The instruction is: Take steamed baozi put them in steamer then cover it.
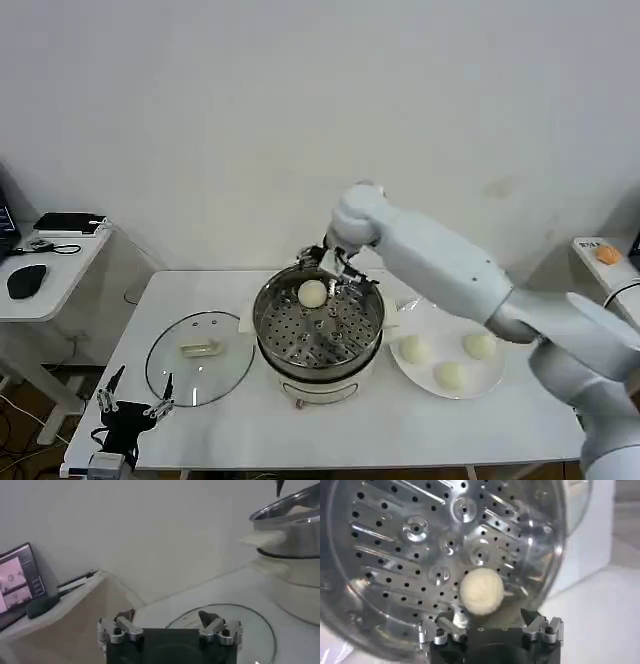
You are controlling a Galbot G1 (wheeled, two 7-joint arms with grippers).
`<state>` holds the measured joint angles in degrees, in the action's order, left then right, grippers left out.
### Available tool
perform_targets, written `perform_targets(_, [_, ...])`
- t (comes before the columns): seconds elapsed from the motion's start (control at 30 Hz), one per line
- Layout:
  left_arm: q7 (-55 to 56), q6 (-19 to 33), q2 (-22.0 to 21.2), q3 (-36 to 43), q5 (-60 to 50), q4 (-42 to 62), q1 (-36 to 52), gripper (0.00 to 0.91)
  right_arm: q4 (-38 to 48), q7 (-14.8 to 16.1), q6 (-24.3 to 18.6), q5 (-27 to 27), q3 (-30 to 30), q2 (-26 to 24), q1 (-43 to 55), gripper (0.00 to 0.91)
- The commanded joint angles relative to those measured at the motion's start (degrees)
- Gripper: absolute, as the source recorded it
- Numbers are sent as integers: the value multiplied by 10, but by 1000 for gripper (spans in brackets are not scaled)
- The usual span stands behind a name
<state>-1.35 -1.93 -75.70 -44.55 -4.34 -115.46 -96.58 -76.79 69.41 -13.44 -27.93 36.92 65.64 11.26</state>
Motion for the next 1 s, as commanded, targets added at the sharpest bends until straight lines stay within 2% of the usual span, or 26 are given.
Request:
perform_targets(0.03, [-1, -1, 0, 1, 0, -4, -1, 907, -69, -2, 109, 126, -13, -90, 22, 907])
perform_targets(0.1, [-2, -1, 1, 1, 1, -7, -2, 907, -82, -12, 147, 169, -11, -108, 25, 907])
perform_targets(0.13, [-3, -1, 3, 2, 2, -9, -3, 907, -96, -26, 200, 206, -12, -131, 26, 907])
perform_targets(0.23, [-4, -1, 7, 3, 3, -12, -4, 907, -110, -26, 250, 249, -36, -159, 22, 907])
perform_targets(0.33, [-6, -2, 9, 5, 5, -13, -3, 907, -113, -23, 284, 269, -52, -185, 20, 907])
perform_targets(0.6, [-7, -1, 16, 16, 14, -18, 0, 907, -88, 0, 327, 286, -51, -280, 2, 907])
perform_targets(0.73, [-8, -1, 19, 16, 16, -20, 0, 907, -76, 8, 340, 279, -41, -300, -14, 907])
perform_targets(1.0, [-7, -1, 16, 16, 16, -21, -4, 907, -71, 23, 371, 276, -33, -294, -79, 907])
